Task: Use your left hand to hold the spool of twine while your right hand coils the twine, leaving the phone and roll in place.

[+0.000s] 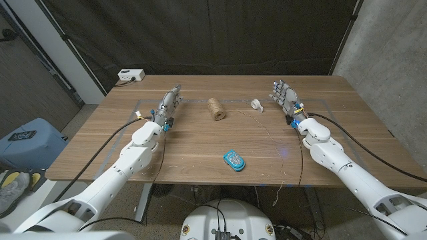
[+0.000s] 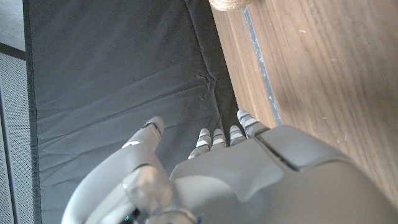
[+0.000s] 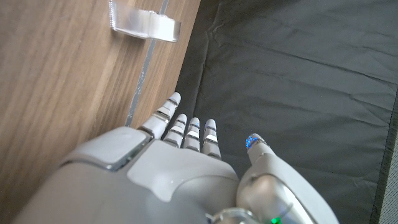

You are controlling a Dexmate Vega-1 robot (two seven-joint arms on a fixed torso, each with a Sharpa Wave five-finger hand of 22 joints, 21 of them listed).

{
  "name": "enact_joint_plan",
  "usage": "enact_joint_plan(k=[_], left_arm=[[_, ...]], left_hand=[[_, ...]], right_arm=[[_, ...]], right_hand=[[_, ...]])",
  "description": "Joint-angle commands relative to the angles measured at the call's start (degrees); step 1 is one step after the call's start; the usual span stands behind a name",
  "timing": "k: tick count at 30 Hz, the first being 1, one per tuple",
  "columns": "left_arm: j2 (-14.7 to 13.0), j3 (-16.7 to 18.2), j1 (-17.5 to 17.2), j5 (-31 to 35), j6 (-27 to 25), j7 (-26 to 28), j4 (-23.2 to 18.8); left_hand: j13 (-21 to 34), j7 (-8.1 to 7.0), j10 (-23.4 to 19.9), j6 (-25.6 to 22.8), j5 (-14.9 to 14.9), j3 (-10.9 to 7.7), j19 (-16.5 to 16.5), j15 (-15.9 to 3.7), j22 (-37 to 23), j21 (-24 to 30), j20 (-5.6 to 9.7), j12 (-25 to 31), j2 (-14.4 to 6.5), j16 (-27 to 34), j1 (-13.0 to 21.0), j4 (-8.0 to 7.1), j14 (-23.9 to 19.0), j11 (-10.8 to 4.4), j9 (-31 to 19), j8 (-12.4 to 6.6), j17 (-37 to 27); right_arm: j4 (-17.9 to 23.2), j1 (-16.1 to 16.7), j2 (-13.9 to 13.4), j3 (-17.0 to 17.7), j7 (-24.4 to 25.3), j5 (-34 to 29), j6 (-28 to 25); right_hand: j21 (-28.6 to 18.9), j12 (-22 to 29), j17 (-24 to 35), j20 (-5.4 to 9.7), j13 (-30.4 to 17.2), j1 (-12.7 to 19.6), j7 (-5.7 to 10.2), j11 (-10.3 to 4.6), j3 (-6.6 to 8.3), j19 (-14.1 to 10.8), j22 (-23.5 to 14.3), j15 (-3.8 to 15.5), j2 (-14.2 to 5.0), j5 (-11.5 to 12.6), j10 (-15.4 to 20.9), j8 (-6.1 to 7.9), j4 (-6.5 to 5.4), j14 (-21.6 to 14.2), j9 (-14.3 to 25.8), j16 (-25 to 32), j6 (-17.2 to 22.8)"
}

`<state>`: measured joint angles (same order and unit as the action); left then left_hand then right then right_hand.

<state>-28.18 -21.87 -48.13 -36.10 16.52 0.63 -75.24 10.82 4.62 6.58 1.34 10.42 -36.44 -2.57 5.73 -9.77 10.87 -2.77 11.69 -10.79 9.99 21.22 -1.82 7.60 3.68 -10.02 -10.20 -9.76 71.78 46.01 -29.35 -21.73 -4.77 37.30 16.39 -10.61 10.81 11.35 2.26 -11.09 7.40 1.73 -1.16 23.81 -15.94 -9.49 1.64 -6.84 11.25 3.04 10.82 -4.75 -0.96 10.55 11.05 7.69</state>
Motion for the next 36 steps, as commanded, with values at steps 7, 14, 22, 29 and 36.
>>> enact_joint_plan(k=[7,14,22,29,36], left_arm=[[1.58,-1.24,2.06,1.57,-0.71,1.32,1.35],[1.54,-1.67,2.43,2.17,-0.61,1.06,1.1],[1.1,-1.92,2.29,2.75,-0.54,0.89,0.47],[-0.09,-1.97,2.02,3.14,-1.18,0.47,-0.72],[-1.13,-2.09,2.2,4.09,-1.23,0.16,-1.09]], left_hand=[[0.26,0.6,0.38,-0.03,0.32,-0.4,-0.21,-0.06,-0.23,0.33,-0.3,0.3,0.02,0.44,0.65,0.19,0.22,-0.18,-0.24,-0.4,-0.09],[0.26,0.6,0.29,-0.06,0.37,-0.43,-0.2,-0.01,-0.22,0.32,-0.32,0.33,0.07,0.42,0.78,0.35,0.2,-0.14,-0.24,-0.41,-0.07],[0.2,-0.09,0.06,-0.31,1.17,-1.33,-0.27,-0.67,-0.14,0.3,0.32,0.35,0.11,0.32,2.11,1.85,0.14,-0.97,-0.21,-0.49,0.04],[0.17,-0.59,-0.09,-0.37,2.29,-2.31,-0.17,-1.12,-0.06,0.18,0.68,0.35,0.21,0.21,3.63,3.62,0.25,-1.34,-0.17,-0.51,0.08],[0.16,-0.98,-0.28,-0.57,3.79,-3.39,-0.01,-1.57,-0.02,0.07,1.02,0.35,0.36,0.12,5.4,5.68,0.46,-1.79,-0.15,-0.57,0.1]], right_arm=[[-1.54,-1.05,-0.93,0.25,-1.74,0.42,-0.41],[-1.78,-1.03,-1.26,0.49,-2.25,0.49,0.08],[-2.06,-1.11,-1.44,0.59,-2.76,0.47,0.57],[-1.64,-0.8,-1.36,0.75,-2.37,0.67,0.53],[-1.52,-0.8,-1.3,0.59,-2.28,0.36,0.77]], right_hand=[[-0.35,0.39,0.28,2.34,-0.08,0.61,0.02,0.02,0.36,-0.28,-0.22,1.64,0.1,0.19,0.46,0.32,0.11,-0.21,0.23,0.41,0.33],[-0.35,0.41,0.26,2.36,-0.08,0.61,0.02,0.03,0.4,-0.28,-0.22,1.61,0.07,0.19,0.5,0.31,0.14,-0.18,0.23,0.4,0.33],[-0.34,0.41,0.23,2.32,-0.08,0.65,0.03,-0.04,0.45,-0.26,-0.22,1.65,0.05,0.19,0.49,0.34,0.21,-0.17,0.23,0.39,0.39],[-0.34,0.4,0.22,2.32,-0.08,0.64,0.02,-0.09,0.46,-0.27,-0.22,1.66,0.06,0.18,0.46,0.32,0.25,-0.17,0.23,0.39,0.36],[-0.34,0.39,0.22,2.31,-0.08,0.64,0.05,0.01,0.47,-0.25,-0.22,1.67,0.06,0.17,0.44,0.31,0.3,-0.15,0.23,0.4,0.35]])
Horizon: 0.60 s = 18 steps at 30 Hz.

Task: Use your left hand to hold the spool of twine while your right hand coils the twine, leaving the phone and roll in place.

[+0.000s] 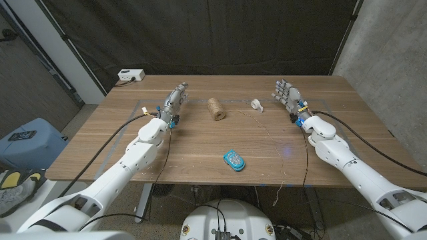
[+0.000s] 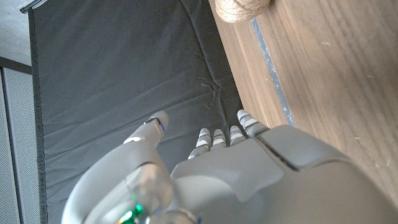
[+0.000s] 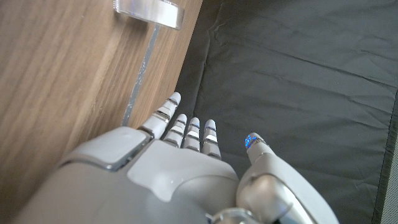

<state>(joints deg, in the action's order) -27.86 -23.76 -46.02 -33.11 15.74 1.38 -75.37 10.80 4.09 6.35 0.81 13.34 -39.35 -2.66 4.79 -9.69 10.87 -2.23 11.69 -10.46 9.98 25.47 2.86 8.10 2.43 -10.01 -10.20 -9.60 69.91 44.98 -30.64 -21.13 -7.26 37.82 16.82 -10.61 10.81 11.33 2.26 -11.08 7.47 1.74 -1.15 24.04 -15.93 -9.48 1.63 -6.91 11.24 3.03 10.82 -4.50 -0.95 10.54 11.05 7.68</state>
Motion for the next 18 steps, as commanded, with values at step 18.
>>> enact_joint_plan(k=[18], left_arm=[[-3.81,-2.05,5.41,4.91,0.89,-6.16,2.42]], left_hand=[[0.33,-0.49,-3.56,-5.84,4.47,-1.67,-1.1,-1.61,-0.16,0.39,0.76,1.35,1.1,0.71,5.24,5.87,-2.86,-2.26,-0.2,-1.64,-0.14]], right_arm=[[-0.29,0.3,0.67,0.18,0.66,-0.1,1.24]], right_hand=[[-0.34,0.4,0.22,2.31,-0.09,0.66,0.02,0.17,0.27,-0.28,-0.23,1.69,0.06,0.14,0.43,0.31,0.27,-0.15,0.25,0.43,0.36]])
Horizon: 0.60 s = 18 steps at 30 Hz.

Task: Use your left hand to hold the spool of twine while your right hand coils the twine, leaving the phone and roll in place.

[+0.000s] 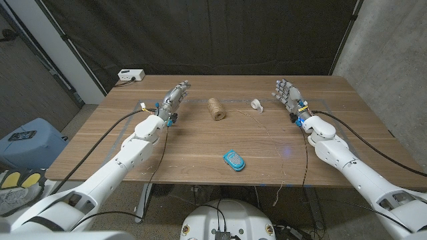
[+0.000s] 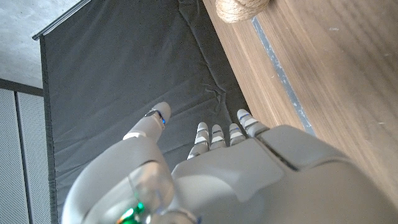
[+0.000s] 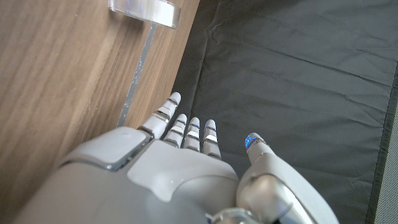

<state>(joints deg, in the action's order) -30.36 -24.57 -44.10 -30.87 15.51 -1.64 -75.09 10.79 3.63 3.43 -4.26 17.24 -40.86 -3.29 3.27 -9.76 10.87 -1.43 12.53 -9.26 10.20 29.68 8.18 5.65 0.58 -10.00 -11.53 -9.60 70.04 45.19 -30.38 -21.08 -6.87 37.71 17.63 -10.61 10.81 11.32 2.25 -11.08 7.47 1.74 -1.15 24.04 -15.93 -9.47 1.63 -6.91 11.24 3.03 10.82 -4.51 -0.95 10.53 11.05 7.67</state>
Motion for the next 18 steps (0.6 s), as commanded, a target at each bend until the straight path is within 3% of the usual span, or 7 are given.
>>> enact_joint_plan(k=[1,18], left_arm=[[-1.34,-1.34,3.79,2.8,1.3,-3.5,2.37],[-2.62,-3.11,7.2,5.22,2.17,-8.08,4.78]], left_hand=[[0.35,-0.04,-0.75,-0.81,0.64,-0.18,-0.57,-0.07,-0.1,0.42,-0.24,0.54,-0.07,0.48,1.15,0.64,-0.46,-0.37,-0.21,-0.27,-0.14],[1.06,-0.42,-3.79,-1.54,2.45,-0.59,-1.5,-1.06,-0.2,0.66,-0.45,1.63,0.53,1.05,3.41,1.74,-3.56,-1.18,-0.31,0.13,-0.34]], right_arm=[[-0.72,-0.07,0.47,0.07,0.11,-0.04,0.59],[-3.74,-1.8,1.5,-0.15,-1.42,-0.18,2.25]], right_hand=[[-0.34,0.4,0.23,2.28,-0.09,0.66,0.02,0.16,0.27,-0.27,-0.24,1.66,0.06,0.14,0.43,0.31,0.27,-0.16,0.26,0.44,0.37],[-0.39,0.37,0.24,2.05,-0.09,0.63,0.05,0.24,0.26,-0.39,-0.24,1.57,0.03,0.09,0.28,0.28,0.42,-0.08,0.26,0.46,0.31]])
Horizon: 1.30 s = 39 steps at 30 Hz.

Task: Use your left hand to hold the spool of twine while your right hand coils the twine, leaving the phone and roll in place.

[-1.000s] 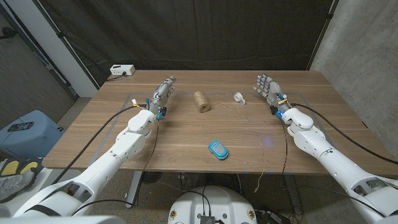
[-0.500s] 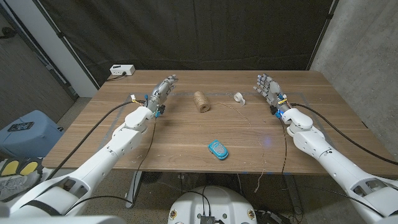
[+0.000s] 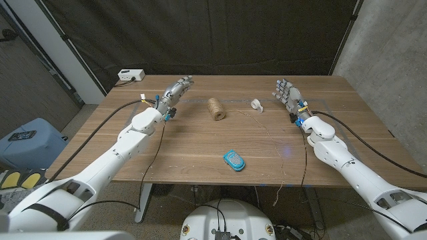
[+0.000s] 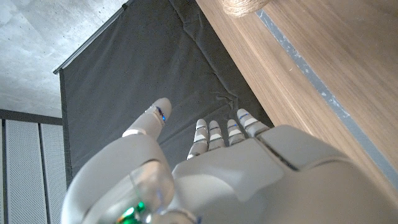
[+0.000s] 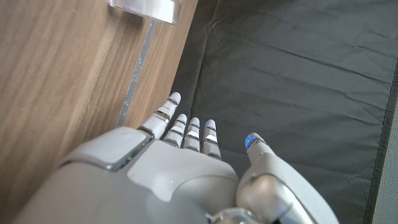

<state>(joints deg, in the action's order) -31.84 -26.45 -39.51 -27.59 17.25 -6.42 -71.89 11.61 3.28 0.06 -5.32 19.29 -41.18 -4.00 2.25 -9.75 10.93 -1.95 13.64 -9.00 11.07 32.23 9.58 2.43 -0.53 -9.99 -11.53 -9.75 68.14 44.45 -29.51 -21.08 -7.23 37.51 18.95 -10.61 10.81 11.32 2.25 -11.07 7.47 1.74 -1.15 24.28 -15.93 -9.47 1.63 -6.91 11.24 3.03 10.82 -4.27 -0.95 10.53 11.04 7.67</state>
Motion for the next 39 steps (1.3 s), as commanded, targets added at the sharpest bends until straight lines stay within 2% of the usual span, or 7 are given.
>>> enact_joint_plan(k=[1,20,33,39], left_arm=[[-1.32,-1.34,2.86,2.14,0.4,-3.6,1.63],[-2.52,-3.26,7.81,4.28,0.42,-9.45,4.87],[-4.72,-4.45,8.82,5.82,-1.09,-12.45,2.76],[-5.49,-5.17,9.54,6.81,-1.42,-14.02,2.08]], left_hand=[[0.26,-0.1,-0.38,-0.45,0.43,-0.27,-0.81,-0.03,-0.21,0.61,0.06,0.5,0.26,0.18,0.89,0.34,-0.35,-0.05,-0.32,0.15,-0.19],[0.96,0.07,1.21,0.76,2.04,-1.04,0.28,0.43,-0.3,0.19,-0.23,-0.02,0.26,-0.53,3.01,0.63,0.81,0.11,-0.39,0.73,-0.38],[1.44,0.17,3.02,3.16,3.88,-2.08,1.73,0.87,-0.31,-0.12,-0.33,-0.57,0.25,-0.88,5.34,0.84,2.61,0.69,-0.42,1.23,-0.51],[1.65,-0.34,4.3,4.46,4.78,-2.56,2.66,1.14,-0.31,-0.27,-0.35,-0.9,0.57,-0.98,6.39,0.9,3.61,0.72,-0.42,1.34,-0.57]], right_arm=[[-1.98,-1.16,0.69,-0.16,-1.13,-0.02,1.07],[-4.24,-2.96,1.33,-0.32,-1.42,-0.26,1.16],[-2.94,-2.16,0.56,0.17,-1.08,-0.09,1.13],[-2.95,-2.05,0.62,0.3,-0.95,-0.17,1.69]], right_hand=[[-0.4,0.35,0.25,2.0,-0.1,0.62,0.01,0.29,0.02,-0.41,-0.25,1.57,0.03,0.09,0.24,0.27,0.18,-0.07,0.26,0.46,0.28],[-0.32,0.35,0.27,1.75,-0.11,0.74,0.08,0.82,-0.07,-0.21,-0.26,1.04,-0.04,0.03,0.1,0.23,0.49,0.11,0.27,0.49,0.14],[-0.27,0.3,0.33,1.64,-0.12,0.75,0.11,0.95,-0.18,-0.02,-0.27,0.87,-0.12,-0.01,-0.13,0.18,0.64,0.27,0.27,0.52,-0.02],[-0.27,0.35,0.33,1.6,-0.12,0.8,0.09,0.88,-0.19,-0.02,-0.27,0.91,-0.16,-0.02,-0.05,0.18,0.73,0.32,0.28,0.52,-0.04]])
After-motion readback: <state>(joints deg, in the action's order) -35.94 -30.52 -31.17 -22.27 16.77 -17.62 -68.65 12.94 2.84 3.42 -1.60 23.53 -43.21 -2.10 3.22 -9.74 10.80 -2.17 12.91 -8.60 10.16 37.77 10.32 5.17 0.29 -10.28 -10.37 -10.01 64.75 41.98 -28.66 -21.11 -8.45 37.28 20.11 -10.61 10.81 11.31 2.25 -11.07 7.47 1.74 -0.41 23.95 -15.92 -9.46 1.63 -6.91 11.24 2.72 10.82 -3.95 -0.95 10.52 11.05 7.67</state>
